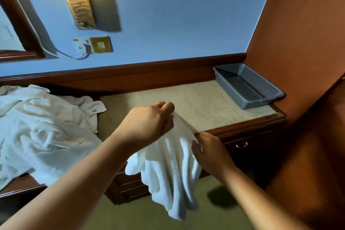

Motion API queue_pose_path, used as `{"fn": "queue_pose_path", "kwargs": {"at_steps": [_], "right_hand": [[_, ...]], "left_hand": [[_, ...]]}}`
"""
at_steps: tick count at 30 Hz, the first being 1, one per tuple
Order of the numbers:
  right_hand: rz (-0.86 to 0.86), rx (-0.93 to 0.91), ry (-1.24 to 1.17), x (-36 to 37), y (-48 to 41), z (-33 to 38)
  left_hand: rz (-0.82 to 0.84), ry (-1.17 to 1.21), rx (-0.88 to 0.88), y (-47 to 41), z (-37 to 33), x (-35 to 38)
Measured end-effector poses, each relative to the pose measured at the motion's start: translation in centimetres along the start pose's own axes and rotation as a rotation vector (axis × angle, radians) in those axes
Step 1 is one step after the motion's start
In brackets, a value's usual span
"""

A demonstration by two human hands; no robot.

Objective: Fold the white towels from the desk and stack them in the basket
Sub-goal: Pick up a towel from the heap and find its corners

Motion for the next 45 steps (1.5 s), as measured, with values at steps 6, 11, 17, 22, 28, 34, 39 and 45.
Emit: {"fn": "queue_pose_path", "kwargs": {"at_steps": [6,11,17,22,28,34,39,45], "right_hand": [[0.111,0.256,0.131,3.2,0.1,-3.9],[0.2,0.449,0.075,7.3,1.6,-7.4],[0.154,0.355,0.261,6.7,0.1,-10.6],[0.004,0.167,0.413,4.4,-2.9,-12.9],[-0.087,-0.132,0.573,2.4,-5.8,-13.1],[-0.107,-0.116,0.519,1.6,-6.6,-17.4],[-0.034,0.091,0.266,2.7,-6.9,-19.2],[0.059,-0.047,0.387,2.5,-6.4,-23.0]], "left_hand": [[0.065,-0.049,0.114,-1.2,1.5,-1.4],[0.034,-0.109,0.112,-2.1,3.0,-4.5],[0.066,-0.219,0.017,0.4,8.2,-6.1],[-0.016,-0.283,-0.089,3.5,12.9,-5.8],[-0.075,-0.21,-0.241,5.5,16.2,-5.5],[-0.135,-0.244,-0.27,4.3,15.8,-5.4],[-0.069,-0.167,-0.216,0.5,13.5,-3.0],[0.011,-0.259,-0.306,0.2,13.4,-2.3]]}}
Point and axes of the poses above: each hand's wrist, its own y-axis away from the middle knuckle, its own x-axis out of the palm, z = x × y, the point moved 2 cm from there along -y, towards the middle knuckle, and after that the axes turned 15 degrees about y, right-handed, at the moved point
